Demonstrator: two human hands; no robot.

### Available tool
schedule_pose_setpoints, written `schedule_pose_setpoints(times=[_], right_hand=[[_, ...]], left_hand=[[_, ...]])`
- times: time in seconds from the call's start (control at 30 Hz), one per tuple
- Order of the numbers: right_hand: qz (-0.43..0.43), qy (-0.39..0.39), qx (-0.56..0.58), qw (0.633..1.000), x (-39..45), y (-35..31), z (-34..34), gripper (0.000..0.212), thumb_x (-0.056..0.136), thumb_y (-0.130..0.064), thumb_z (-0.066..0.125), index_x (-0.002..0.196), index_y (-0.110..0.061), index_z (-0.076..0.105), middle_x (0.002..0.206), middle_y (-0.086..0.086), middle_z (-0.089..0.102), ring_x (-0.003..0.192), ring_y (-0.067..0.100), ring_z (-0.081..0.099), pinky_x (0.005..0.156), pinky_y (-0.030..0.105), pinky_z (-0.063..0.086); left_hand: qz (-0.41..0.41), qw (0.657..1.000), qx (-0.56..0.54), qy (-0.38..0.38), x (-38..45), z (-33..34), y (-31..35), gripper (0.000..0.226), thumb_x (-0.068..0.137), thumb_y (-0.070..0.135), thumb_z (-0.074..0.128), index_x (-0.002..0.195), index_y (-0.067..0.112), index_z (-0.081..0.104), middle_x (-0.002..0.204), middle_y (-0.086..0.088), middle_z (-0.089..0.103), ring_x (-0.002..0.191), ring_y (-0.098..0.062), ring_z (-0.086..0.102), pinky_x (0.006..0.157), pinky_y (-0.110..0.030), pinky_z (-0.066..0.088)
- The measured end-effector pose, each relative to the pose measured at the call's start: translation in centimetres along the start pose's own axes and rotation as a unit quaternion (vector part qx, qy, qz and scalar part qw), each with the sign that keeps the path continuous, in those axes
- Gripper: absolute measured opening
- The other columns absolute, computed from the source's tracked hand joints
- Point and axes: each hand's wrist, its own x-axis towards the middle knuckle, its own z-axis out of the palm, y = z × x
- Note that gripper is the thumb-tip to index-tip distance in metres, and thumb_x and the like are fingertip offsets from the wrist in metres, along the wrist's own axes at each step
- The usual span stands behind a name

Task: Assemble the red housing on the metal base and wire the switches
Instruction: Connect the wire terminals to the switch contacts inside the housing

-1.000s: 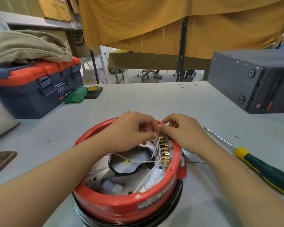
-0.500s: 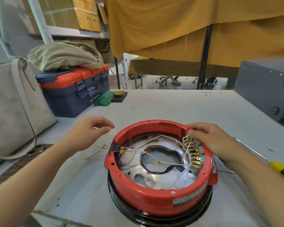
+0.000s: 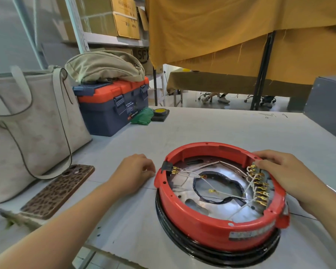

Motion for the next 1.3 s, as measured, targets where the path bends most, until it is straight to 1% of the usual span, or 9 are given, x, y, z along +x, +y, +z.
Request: schedule_pose_setpoints(times=[0.17, 0.37, 0.53, 0.63, 0.83, 1.03, 1.1, 1.2, 1.3], right_hand=[[0.003, 0.007, -0.011, 1.0, 0.1, 0.0, 0.1, 0.02, 0.092, -0.017, 0.054, 0.09, -0.03, 0.071, 0.08, -0.007, 0.073, 0.075, 0.018, 0.069, 0.074, 0.035, 0.053], [-0.008, 0.026, -0.036, 0.999, -0.1, 0.0, 0.5, 0.021, 0.091, -0.016, 0.054, 0.089, -0.032, 0.068, 0.087, -0.007, 0.07, 0.081, 0.017, 0.065, 0.074, 0.034, 0.049], [-0.009, 0.024, -0.038, 0.999, -0.2, -0.2, 0.5, 0.022, 0.092, -0.018, 0.053, 0.086, -0.035, 0.065, 0.085, -0.011, 0.068, 0.078, 0.013, 0.063, 0.064, 0.028, 0.045], [-0.012, 0.023, -0.042, 0.999, -0.2, -0.1, 0.5, 0.02, 0.093, -0.018, 0.053, 0.089, -0.033, 0.066, 0.084, -0.012, 0.068, 0.075, 0.01, 0.063, 0.06, 0.024, 0.042], [-0.007, 0.021, -0.044, 0.999, -0.1, -0.2, 0.5, 0.019, 0.094, -0.019, 0.052, 0.095, -0.031, 0.066, 0.088, -0.01, 0.067, 0.076, 0.011, 0.063, 0.061, 0.024, 0.044], [-0.024, 0.042, -0.06, 0.997, -0.3, -0.4, 1.0, 0.02, 0.092, -0.016, 0.051, 0.096, -0.029, 0.066, 0.088, -0.01, 0.067, 0.079, 0.006, 0.059, 0.062, 0.019, 0.041], [-0.024, 0.038, -0.063, 0.997, -0.3, -0.5, 1.1, 0.02, 0.092, -0.016, 0.051, 0.096, -0.028, 0.065, 0.089, -0.008, 0.067, 0.08, 0.011, 0.061, 0.065, 0.022, 0.044], [-0.025, 0.034, -0.066, 0.997, -0.3, -0.5, 1.1, 0.018, 0.092, -0.017, 0.05, 0.097, -0.027, 0.065, 0.091, -0.004, 0.068, 0.081, 0.017, 0.063, 0.072, 0.03, 0.048], [-0.029, 0.038, -0.07, 0.996, -0.1, -0.3, 1.1, 0.019, 0.092, -0.018, 0.05, 0.101, -0.023, 0.066, 0.093, -0.001, 0.068, 0.083, 0.017, 0.062, 0.07, 0.026, 0.046]], left_hand=[[-0.035, 0.998, -0.03, 0.037, 0.3, 0.2, -0.9, 0.01, 0.09, 0.021, 0.059, 0.092, 0.015, 0.067, 0.094, -0.001, 0.065, 0.089, -0.019, 0.057, 0.081, -0.03, 0.044], [-0.026, 0.981, -0.141, 0.128, 0.2, -1.6, -1.5, 0.011, 0.09, 0.008, 0.059, 0.092, 0.012, 0.068, 0.084, 0.001, 0.065, 0.072, -0.009, 0.057, 0.068, -0.008, 0.041], [-0.028, 0.974, -0.213, 0.066, 0.4, -3.4, -0.5, 0.02, 0.095, 0.012, 0.052, 0.092, 0.023, 0.067, 0.069, 0.005, 0.063, 0.063, 0.0, 0.055, 0.06, -0.011, 0.043], [-0.045, 0.958, -0.281, 0.031, 0.4, -3.9, 0.7, 0.021, 0.096, 0.014, 0.049, 0.091, 0.024, 0.067, 0.076, 0.001, 0.067, 0.063, -0.004, 0.055, 0.066, -0.02, 0.048], [-0.029, 0.933, -0.36, 0.002, 0.1, -4.7, 3.2, 0.01, 0.09, 0.016, 0.061, 0.09, 0.02, 0.069, 0.07, 0.005, 0.068, 0.063, -0.005, 0.056, 0.058, -0.015, 0.047], [0.01, 0.936, -0.348, -0.045, 0.0, -5.1, 5.9, 0.008, 0.091, 0.016, 0.059, 0.093, 0.017, 0.067, 0.063, 0.002, 0.067, 0.05, -0.006, 0.049, 0.049, -0.013, 0.039], [0.038, 0.947, -0.313, -0.06, 0.0, -5.3, 6.9, 0.006, 0.092, 0.019, 0.057, 0.096, 0.019, 0.061, 0.066, 0.002, 0.07, 0.05, -0.008, 0.048, 0.048, -0.014, 0.04], [0.074, 0.954, -0.278, -0.087, -0.1, -5.6, 8.3, 0.007, 0.093, 0.022, 0.056, 0.098, 0.021, 0.052, 0.073, 0.004, 0.072, 0.05, -0.007, 0.05, 0.05, -0.019, 0.043], [0.088, 0.957, -0.254, -0.109, 0.0, -5.8, 9.7, 0.007, 0.094, 0.022, 0.053, 0.098, 0.019, 0.048, 0.079, 0.005, 0.073, 0.055, -0.018, 0.049, 0.052, -0.028, 0.044]])
